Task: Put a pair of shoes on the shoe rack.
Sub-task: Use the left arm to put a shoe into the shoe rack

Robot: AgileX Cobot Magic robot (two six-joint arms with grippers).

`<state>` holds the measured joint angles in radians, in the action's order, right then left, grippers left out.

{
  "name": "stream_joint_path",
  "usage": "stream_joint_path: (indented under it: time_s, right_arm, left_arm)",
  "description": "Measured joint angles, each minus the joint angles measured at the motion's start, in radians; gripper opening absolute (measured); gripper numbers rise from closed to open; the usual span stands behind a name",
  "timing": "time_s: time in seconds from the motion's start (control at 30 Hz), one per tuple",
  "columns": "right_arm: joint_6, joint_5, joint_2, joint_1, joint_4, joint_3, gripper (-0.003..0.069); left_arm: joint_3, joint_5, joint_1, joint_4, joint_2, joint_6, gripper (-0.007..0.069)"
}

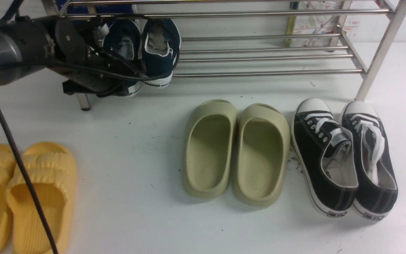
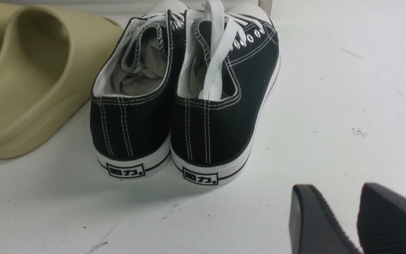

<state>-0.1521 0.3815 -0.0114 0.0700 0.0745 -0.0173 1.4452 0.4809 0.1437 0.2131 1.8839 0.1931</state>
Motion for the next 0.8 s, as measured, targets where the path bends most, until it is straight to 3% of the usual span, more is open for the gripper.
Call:
stream_joint_path:
  time_s: [0.3,0.57,0.8]
  right_arm:
    - [0.000,0.000,0.000,0.000,0.000,0.000,0.0239]
    - [0.000,0.000,0.000,0.000,0.000,0.000,0.0239]
    - [0.000,0.000,0.000,0.000,0.000,0.000,0.0239]
  left_arm:
    - [0.000,-0.041,-0.013,-0.022,0.014,0.001,-0.0014]
    - [0.000,-0.029,-0.094,-0.019,0.011,0.038,-0.0014]
    - [0.000,-0.030,-0.078,-0.020,0.011,0.038,-0.0014]
